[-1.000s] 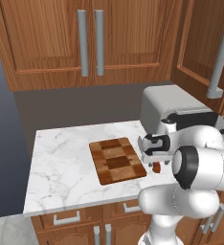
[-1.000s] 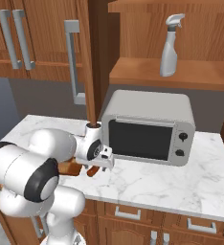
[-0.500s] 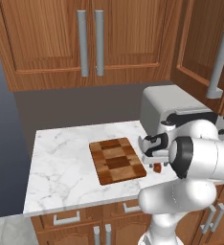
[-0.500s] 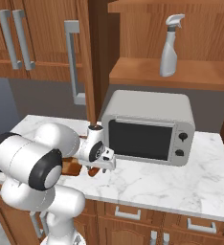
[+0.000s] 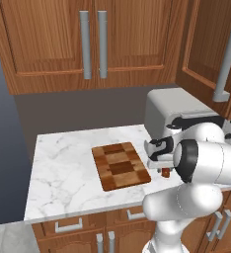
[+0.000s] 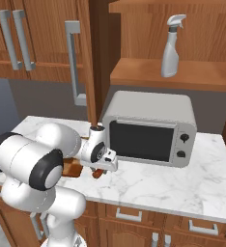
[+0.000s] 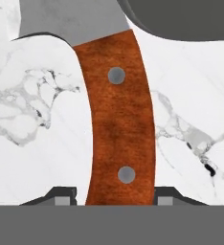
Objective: Move the cutting board and knife to the sink. Then move spray from the cabinet to the counter.
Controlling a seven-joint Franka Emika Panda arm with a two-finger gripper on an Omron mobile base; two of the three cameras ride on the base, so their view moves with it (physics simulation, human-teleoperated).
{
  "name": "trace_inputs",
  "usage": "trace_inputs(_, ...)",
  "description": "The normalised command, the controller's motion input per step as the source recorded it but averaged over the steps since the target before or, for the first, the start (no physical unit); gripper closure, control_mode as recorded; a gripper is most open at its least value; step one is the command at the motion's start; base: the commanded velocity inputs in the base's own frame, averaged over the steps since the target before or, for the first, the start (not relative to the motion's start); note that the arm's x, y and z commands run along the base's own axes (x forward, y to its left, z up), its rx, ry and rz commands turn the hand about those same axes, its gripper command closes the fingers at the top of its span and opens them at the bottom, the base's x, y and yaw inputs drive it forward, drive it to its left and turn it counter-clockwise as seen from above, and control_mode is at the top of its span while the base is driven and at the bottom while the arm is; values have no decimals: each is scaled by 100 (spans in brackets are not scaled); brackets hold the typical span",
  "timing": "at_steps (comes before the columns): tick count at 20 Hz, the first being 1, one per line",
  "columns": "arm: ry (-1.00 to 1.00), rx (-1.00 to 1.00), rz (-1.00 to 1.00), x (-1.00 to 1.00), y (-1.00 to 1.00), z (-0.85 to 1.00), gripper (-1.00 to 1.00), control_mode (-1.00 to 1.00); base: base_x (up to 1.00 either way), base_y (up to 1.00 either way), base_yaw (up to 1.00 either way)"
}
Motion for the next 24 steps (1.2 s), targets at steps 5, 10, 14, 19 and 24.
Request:
trace_inputs(5,0,0,0,-8,19,1,100,-100,0,0,0)
trace_inputs(10,0,0,0,-16,3,26,100,-100,0,0,0)
trace_inputs(14,0,0,0,-21,0,50,100,-100,0,0,0)
trace_inputs(19,0,0,0,-14,11,69,100,-100,0,0,0)
trace_inputs(24,0,-1,5,-21,36,55,100,-100,0,0,0)
